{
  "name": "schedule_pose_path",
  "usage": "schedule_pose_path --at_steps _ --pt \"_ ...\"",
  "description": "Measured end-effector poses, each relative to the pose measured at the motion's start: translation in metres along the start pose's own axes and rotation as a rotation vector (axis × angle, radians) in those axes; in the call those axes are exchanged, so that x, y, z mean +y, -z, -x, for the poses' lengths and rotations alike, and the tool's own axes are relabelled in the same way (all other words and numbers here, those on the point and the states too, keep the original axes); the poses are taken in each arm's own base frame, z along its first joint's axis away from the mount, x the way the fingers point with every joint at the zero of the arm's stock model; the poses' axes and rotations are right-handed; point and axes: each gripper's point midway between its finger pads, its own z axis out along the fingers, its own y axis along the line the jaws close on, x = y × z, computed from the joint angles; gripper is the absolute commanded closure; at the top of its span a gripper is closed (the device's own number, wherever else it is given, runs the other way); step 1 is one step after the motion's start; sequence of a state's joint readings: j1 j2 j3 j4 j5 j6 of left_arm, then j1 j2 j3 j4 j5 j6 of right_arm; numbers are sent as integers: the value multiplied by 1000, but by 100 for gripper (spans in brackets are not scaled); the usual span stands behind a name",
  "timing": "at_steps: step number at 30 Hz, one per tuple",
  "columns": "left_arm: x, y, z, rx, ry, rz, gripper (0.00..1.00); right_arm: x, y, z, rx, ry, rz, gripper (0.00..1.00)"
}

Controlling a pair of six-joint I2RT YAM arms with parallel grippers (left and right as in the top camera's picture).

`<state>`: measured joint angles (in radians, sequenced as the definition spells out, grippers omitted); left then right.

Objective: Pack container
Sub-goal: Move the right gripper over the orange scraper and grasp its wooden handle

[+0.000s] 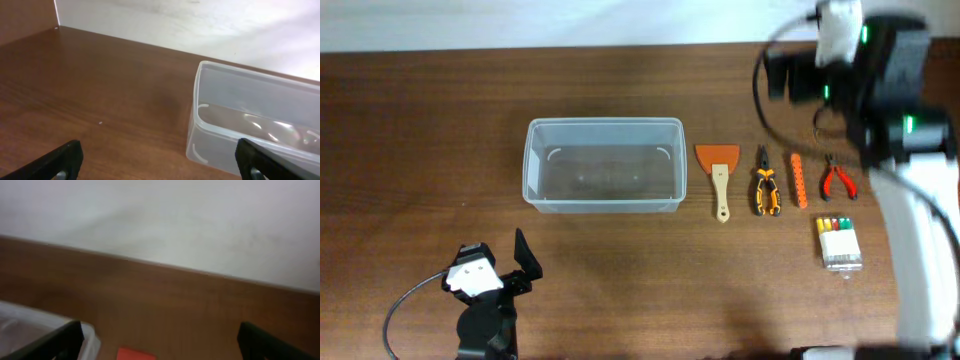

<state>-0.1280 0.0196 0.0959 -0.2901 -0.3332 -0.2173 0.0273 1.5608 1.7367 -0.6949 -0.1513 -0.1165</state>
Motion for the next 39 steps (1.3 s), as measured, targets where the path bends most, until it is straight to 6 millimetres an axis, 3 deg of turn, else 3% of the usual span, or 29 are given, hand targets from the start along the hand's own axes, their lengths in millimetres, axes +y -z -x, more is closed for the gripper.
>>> schedule_pose_path --at_steps 3,9,10,12,14,16,20,24,26,30,33,39 --pt "0 0 0 0 0 0 1 -2 -28 12 7 -20 25 1" --pt "0 0 0 0 0 0 1 5 -63 -40 205 -112 74 2" --pt "0 0 0 0 0 0 1 6 -66 -52 248 -124 76 10" --pt "0 0 0 0 0 0 1 7 -68 -76 344 -141 77 25" --pt "0 0 0 0 0 0 1 7 -66 -96 428 -163 62 34" --pt "0 0 0 0 0 0 1 3 -59 -122 541 -166 25 36" --pt "0 0 0 0 0 0 1 -2 -42 -148 668 -163 -23 31" --pt "0 0 0 0 0 0 1 -1 -33 -161 734 -140 -40 29" --pt "0 0 0 -1 0 0 1 9 -36 -166 748 -114 -30 28" --pt "0 0 0 0 0 0 1 50 -54 -187 765 -37 27 27" --pt "0 0 0 0 0 0 1 75 -66 -215 793 -28 45 28" --pt "0 0 0 0 0 0 1 76 -71 -260 863 -66 19 33"
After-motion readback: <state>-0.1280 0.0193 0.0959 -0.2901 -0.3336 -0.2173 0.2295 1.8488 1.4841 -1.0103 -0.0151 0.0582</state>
